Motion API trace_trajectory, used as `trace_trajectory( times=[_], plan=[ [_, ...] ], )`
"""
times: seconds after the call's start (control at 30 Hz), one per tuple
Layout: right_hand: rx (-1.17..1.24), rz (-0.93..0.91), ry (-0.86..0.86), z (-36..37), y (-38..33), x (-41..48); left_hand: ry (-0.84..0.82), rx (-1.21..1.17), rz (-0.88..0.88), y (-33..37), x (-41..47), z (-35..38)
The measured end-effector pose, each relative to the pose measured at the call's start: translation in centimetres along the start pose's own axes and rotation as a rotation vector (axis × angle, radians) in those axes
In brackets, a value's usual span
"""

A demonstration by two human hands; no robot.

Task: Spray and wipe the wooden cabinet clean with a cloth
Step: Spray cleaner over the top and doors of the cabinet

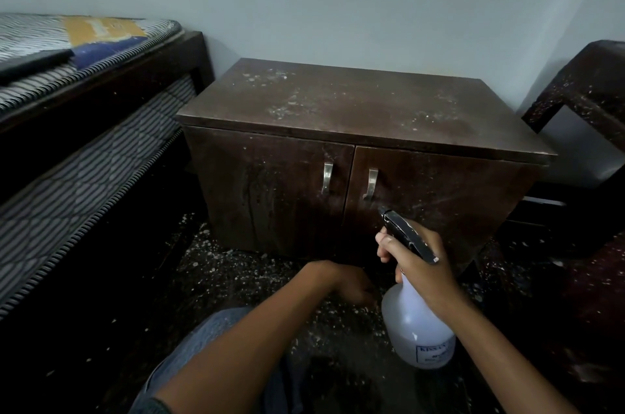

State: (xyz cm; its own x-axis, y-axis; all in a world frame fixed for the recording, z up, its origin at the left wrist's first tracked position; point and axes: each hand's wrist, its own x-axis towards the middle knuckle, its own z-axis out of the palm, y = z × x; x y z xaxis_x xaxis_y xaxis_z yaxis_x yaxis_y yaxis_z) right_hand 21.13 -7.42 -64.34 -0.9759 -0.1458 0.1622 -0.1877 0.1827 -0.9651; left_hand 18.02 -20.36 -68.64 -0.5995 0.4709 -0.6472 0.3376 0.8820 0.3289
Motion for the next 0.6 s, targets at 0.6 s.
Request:
trace_trajectory(
  times=[0.6],
  plan=[
    [-0.015, -0.129, -0.241, 4.8, -2.0, 1.6, 0.074, -0.104, -0.052, -2.5, -2.0, 1.1]
  ],
)
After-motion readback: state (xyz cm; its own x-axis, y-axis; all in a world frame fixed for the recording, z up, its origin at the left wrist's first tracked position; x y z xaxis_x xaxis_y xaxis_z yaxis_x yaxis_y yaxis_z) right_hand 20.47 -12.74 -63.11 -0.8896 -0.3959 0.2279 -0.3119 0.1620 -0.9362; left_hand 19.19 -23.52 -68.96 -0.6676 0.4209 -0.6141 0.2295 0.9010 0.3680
